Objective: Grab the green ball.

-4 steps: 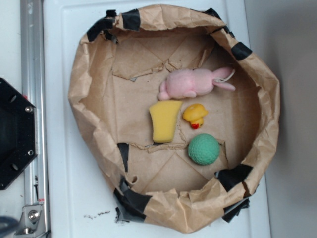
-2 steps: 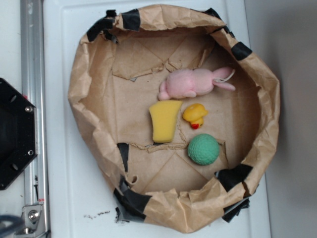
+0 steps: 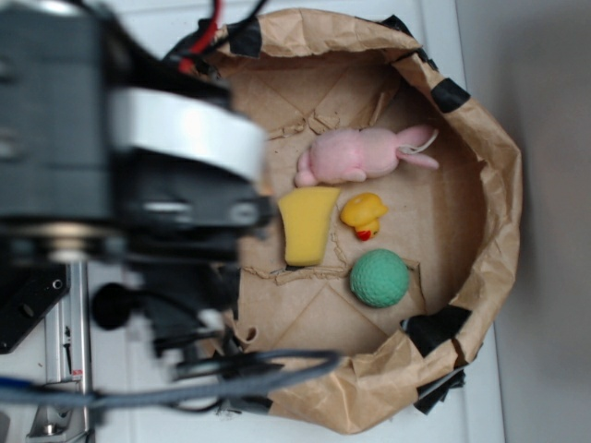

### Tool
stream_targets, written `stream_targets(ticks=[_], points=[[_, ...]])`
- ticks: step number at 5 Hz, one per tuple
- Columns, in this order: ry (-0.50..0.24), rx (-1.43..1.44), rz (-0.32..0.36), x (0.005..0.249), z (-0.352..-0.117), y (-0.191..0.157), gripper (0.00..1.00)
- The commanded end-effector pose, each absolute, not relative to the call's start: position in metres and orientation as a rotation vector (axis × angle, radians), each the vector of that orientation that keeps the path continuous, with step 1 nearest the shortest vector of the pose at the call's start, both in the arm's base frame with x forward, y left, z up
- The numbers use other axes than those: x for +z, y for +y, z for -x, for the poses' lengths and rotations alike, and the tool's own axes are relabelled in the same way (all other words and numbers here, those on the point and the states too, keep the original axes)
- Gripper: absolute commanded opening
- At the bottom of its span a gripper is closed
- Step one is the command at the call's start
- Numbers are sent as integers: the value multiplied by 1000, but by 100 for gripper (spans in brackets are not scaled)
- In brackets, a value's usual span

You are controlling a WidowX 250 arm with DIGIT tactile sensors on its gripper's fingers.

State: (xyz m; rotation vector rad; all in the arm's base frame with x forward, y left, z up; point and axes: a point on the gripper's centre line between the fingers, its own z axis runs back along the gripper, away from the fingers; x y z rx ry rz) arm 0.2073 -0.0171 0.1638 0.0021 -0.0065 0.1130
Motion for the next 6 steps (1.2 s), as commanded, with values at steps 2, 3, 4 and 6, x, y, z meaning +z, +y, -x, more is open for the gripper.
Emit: stream_targets(ticks=[2, 3, 4, 6], points=[[-209, -154, -54, 101, -298, -40, 100], [-182, -263, 24, 72, -317, -53, 100], [-173, -364, 130, 53, -317, -66, 100], [-120, -339, 108, 66, -304, -63, 0]])
